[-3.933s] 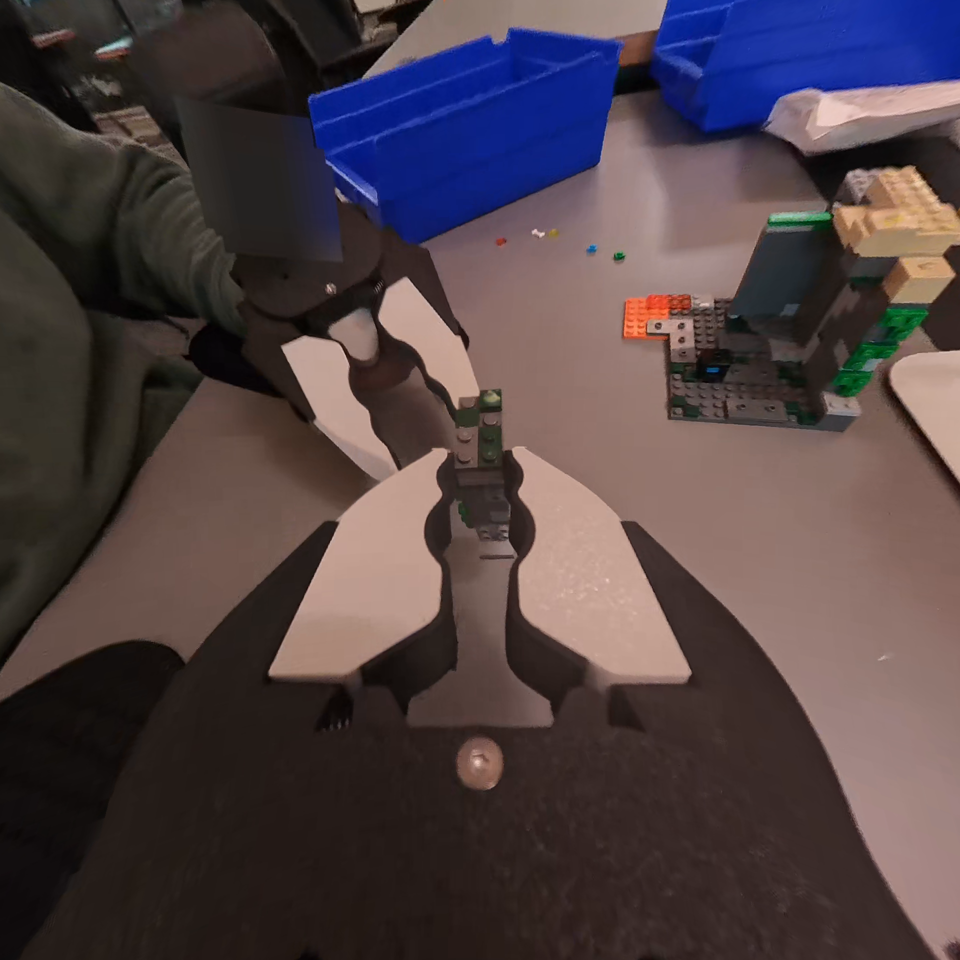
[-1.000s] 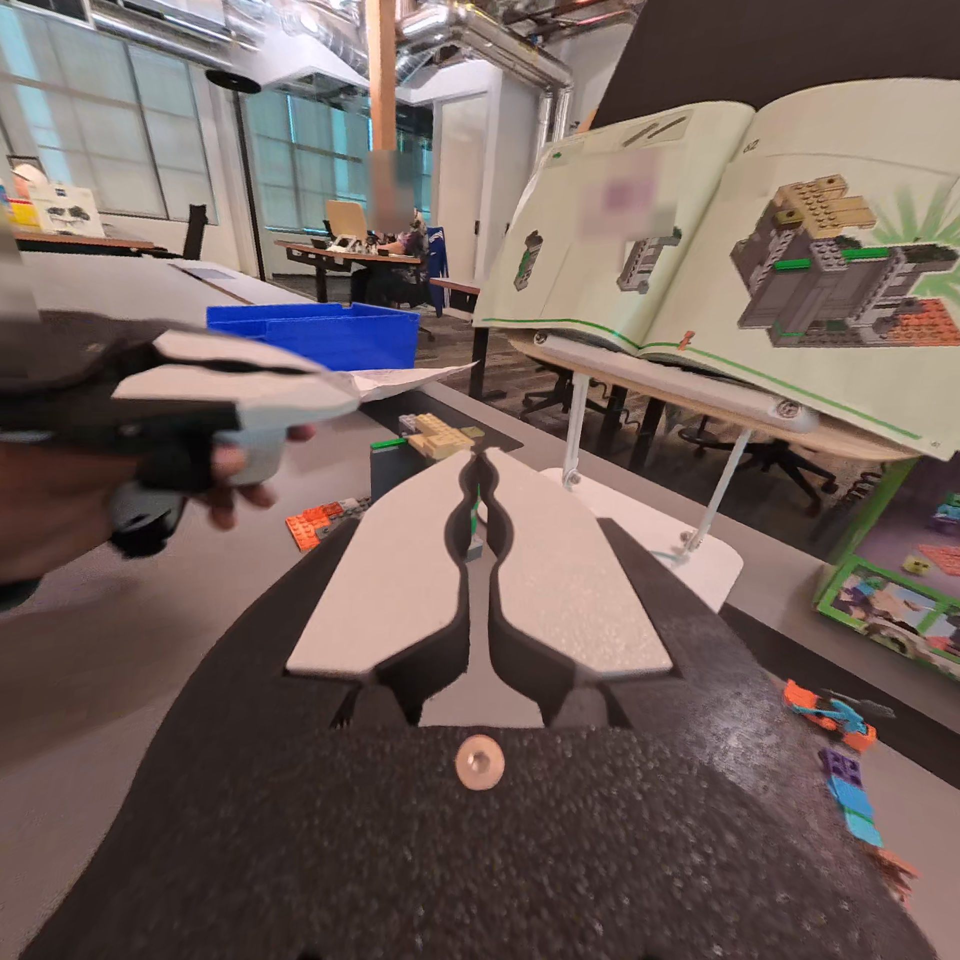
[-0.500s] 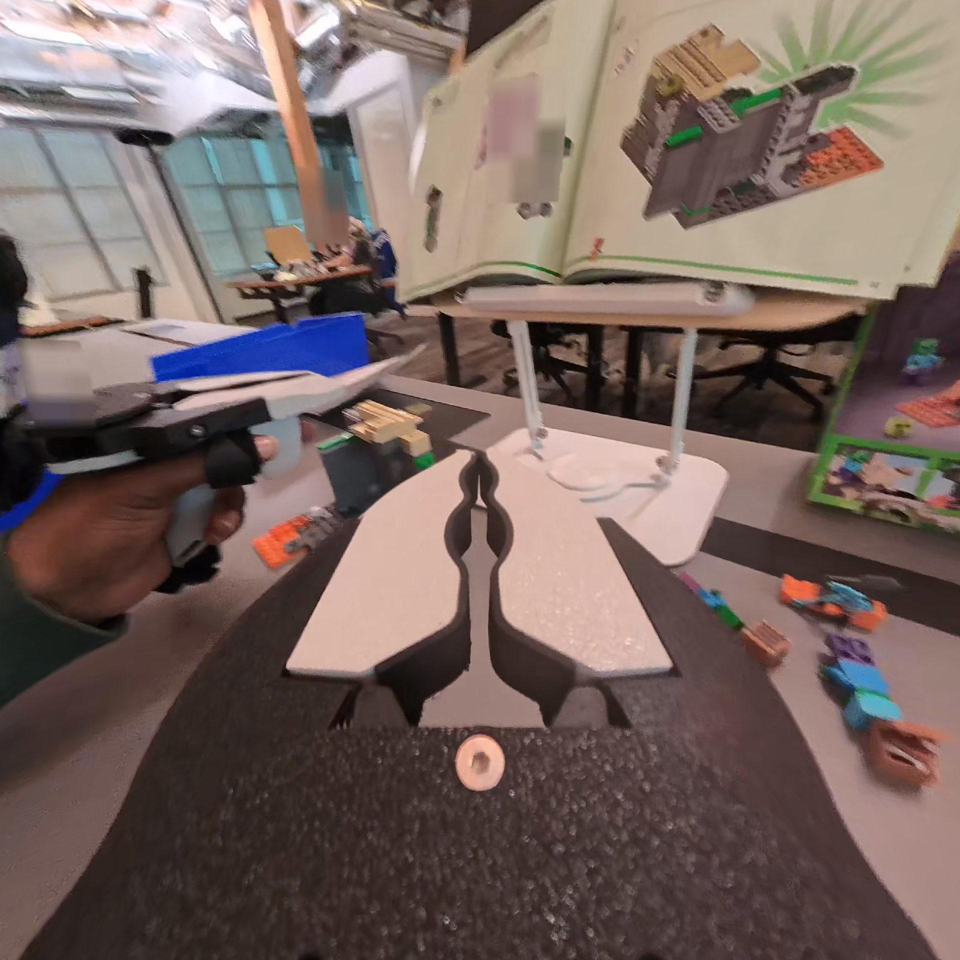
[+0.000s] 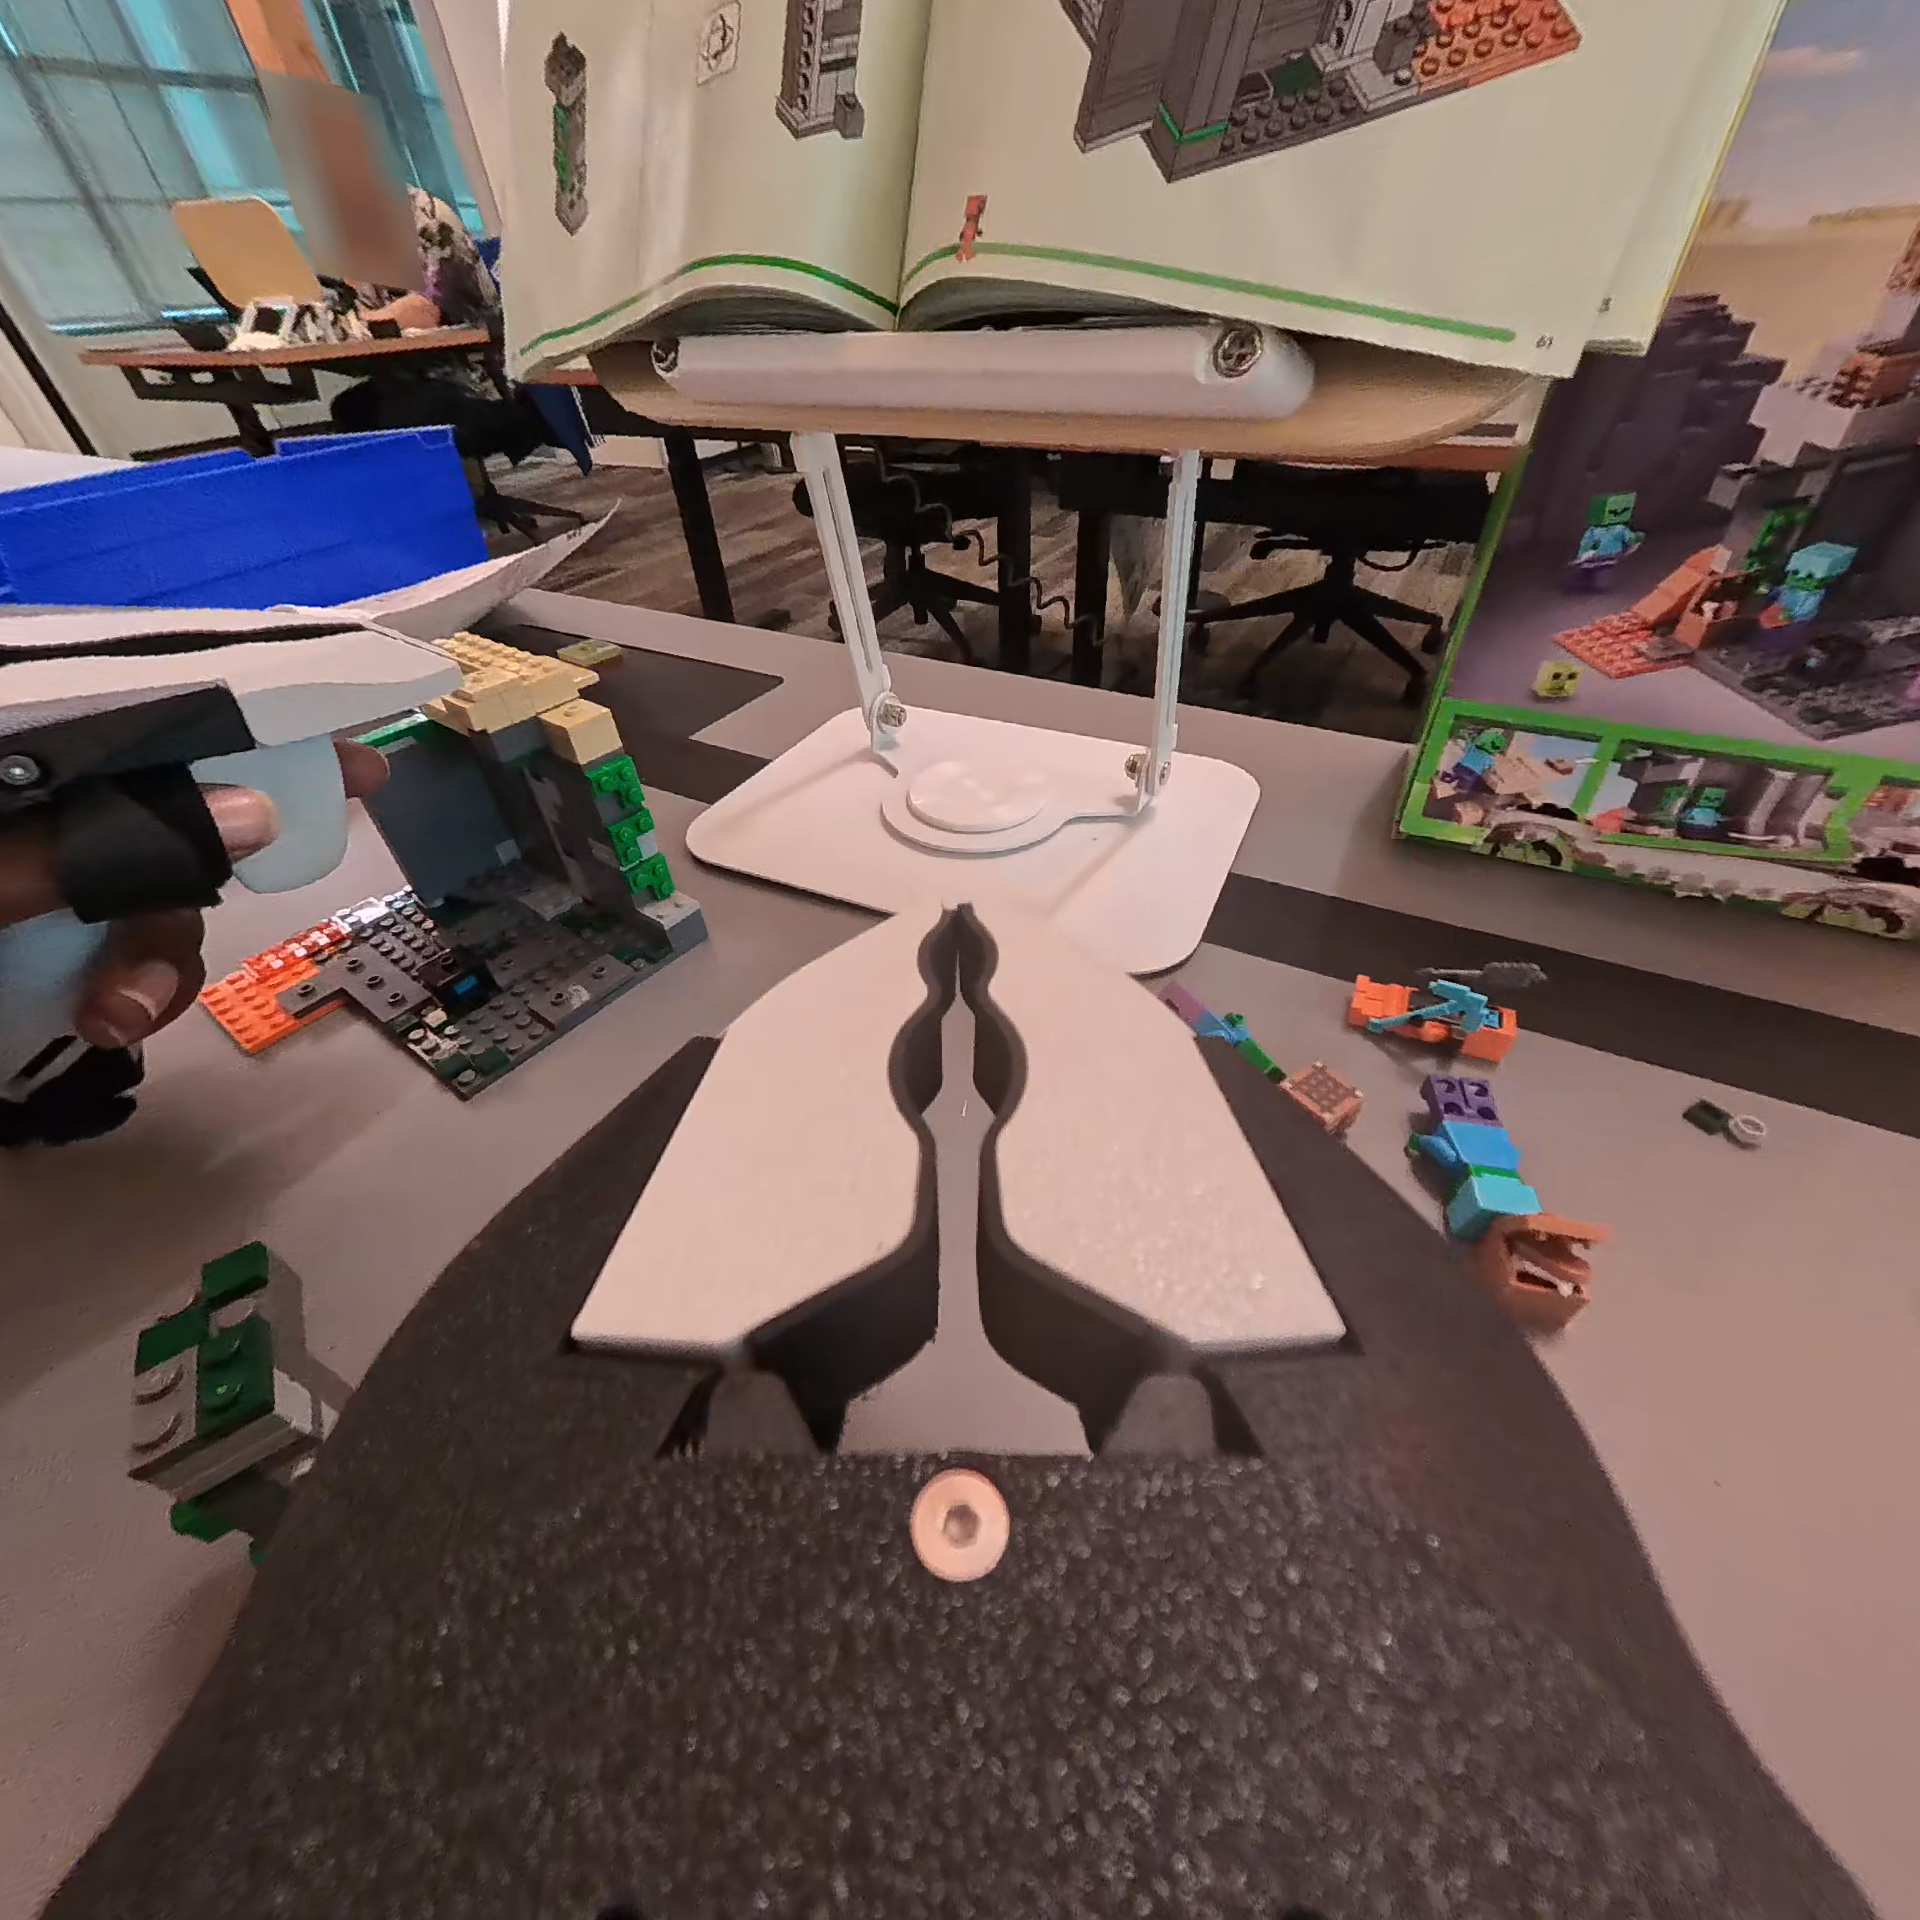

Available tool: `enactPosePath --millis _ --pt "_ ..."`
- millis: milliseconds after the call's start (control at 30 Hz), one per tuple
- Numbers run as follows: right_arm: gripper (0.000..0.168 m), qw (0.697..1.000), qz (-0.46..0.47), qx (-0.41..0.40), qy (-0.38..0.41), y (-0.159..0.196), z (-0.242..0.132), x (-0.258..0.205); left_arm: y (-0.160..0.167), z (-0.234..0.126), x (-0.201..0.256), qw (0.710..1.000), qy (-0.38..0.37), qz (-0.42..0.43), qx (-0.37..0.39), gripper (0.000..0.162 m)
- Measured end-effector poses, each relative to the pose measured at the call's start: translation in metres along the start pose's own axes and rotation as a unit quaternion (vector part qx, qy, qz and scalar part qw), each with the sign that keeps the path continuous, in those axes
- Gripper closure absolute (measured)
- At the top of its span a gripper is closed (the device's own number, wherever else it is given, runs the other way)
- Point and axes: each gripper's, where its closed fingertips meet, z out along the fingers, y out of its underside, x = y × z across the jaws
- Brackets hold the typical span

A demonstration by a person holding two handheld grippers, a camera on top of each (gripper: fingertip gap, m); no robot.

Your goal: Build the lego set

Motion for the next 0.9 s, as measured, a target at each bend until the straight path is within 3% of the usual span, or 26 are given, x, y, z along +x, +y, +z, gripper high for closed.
enactPosePath --millis 300,500,900 --pt "0.168 0.998 -0.060 0.030 0.014 -0.023 -0.007 -0.009 -0.015 -0.007 0.005 1.000 -0.007 0.019 0.019 0.162" --pt "0.168 0.997 -0.052 0.049 0.018 -0.034 -0.011 -0.008 -0.035 -0.007 0.013 0.999 -0.002 0.037 0.022 0.162" --pt "0.168 0.995 -0.081 0.041 -0.032 -0.032 -0.012 -0.025 -0.139 0.032 -0.016 0.995 -0.026 0.059 0.070 0.162"
